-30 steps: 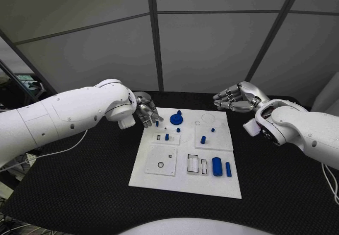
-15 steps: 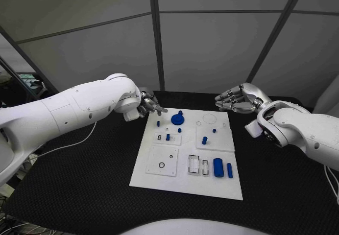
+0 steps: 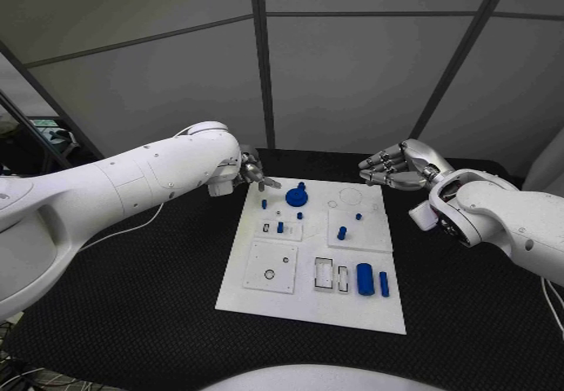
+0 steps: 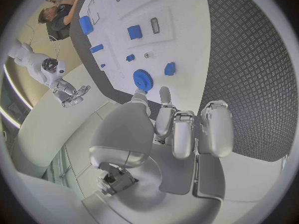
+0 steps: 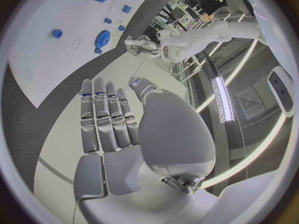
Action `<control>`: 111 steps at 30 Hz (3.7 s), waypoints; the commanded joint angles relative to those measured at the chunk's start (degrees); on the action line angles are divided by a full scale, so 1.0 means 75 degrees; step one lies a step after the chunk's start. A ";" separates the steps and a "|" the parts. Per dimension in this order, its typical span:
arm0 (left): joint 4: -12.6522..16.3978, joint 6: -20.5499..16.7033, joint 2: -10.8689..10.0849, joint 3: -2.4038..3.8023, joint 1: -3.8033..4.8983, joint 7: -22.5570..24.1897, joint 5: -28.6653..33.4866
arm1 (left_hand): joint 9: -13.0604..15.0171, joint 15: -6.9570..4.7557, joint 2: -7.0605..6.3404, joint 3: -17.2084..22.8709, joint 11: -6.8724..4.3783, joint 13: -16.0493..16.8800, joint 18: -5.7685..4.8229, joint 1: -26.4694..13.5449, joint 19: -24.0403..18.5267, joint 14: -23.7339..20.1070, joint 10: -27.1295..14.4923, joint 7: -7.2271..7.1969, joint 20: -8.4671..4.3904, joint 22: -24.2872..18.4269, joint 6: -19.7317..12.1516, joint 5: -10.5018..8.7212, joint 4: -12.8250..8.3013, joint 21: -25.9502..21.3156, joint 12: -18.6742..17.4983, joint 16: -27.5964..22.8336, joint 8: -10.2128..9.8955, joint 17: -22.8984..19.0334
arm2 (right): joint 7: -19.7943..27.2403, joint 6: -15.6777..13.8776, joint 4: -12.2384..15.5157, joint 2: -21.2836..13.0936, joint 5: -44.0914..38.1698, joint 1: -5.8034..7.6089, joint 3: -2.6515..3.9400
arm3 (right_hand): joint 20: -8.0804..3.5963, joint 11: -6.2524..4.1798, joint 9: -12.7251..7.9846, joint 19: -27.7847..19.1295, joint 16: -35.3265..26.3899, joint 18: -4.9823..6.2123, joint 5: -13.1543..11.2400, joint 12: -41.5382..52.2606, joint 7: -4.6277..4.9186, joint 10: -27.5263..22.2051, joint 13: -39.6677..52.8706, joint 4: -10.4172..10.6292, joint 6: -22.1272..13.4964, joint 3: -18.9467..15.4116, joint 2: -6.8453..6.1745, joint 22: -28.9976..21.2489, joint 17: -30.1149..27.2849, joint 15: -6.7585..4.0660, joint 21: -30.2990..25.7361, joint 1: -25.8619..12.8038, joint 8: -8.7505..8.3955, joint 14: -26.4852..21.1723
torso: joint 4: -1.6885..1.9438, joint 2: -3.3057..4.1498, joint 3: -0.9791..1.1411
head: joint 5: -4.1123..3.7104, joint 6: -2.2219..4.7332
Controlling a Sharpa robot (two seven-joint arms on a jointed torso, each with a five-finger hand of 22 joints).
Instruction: Assemble the parts on the task board
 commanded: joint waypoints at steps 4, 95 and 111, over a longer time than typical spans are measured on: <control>-0.0194 0.0376 0.0138 -0.0062 0.0015 0.0099 -0.0642 | -0.0051 0.0002 0.0053 -0.0151 0.0094 -0.0143 -0.0015 -0.0096 -0.0033 0.0793 -0.0146 0.0074 0.0001 0.0277 -0.0187 -0.0039 -0.0004 -0.0035 -0.0163 -0.0002 -0.0243 0.1978 | 0.0006 0.0042 0.0010 0.0028 0.0029 0.0014 0.0005 | 0.0052 0.0028 -0.0010 0.0012 -0.0038 0.0022 0.0053 -0.0035 0.0039 -0.0022 -0.0006 0.0007 -0.0010 0.0011 0.0012 -0.0014 -0.0016 0.0024 -0.0048 -0.0069 -0.0019 -0.0056 | -0.0002 0.0004 -0.0009 | 0.0011 -0.0036; 0.1946 -0.0568 -0.1131 -0.0228 -0.0199 -0.0326 0.1189 | 0.0492 0.0097 -0.1019 0.6999 0.0187 -0.0479 0.0036 -0.0075 -0.0212 0.0716 -0.0367 0.0199 0.0114 0.0445 -0.0260 -0.0006 -0.1437 -0.0249 -0.0589 -0.0106 -0.0854 0.1801 | 0.0019 0.0063 -0.0170 0.0115 0.0029 0.0011 0.0005 | 0.0068 0.0045 -0.0012 0.0015 -0.0038 0.0022 0.0101 -0.0060 0.0054 -0.0058 -0.0006 0.0007 -0.0047 0.0025 0.0027 -0.0060 -0.0067 0.0040 -0.0116 -0.0082 -0.0034 -0.0093 | 0.0073 -0.0066 0.0012 | 0.0029 -0.0203; 0.2923 -0.1326 -0.1581 -0.0239 -0.0612 -0.0671 0.0040 | 0.0546 0.0072 -0.1131 0.7052 0.0156 -0.0508 0.0034 -0.0207 -0.0196 0.0732 -0.0325 0.0161 0.0096 0.0463 -0.0208 -0.0030 -0.1532 -0.0249 -0.0605 -0.0087 -0.0788 0.1831 | 0.0030 0.0082 -0.0215 0.0141 0.0029 0.0008 0.0004 | 0.0068 0.0045 -0.0012 0.0015 -0.0038 0.0022 0.0101 -0.0060 0.0054 -0.0058 -0.0006 0.0007 -0.0047 0.0025 0.0027 -0.0060 -0.0067 0.0040 -0.0116 -0.0082 -0.0034 -0.0093 | 0.0065 -0.0045 0.0015 | 0.0076 -0.0233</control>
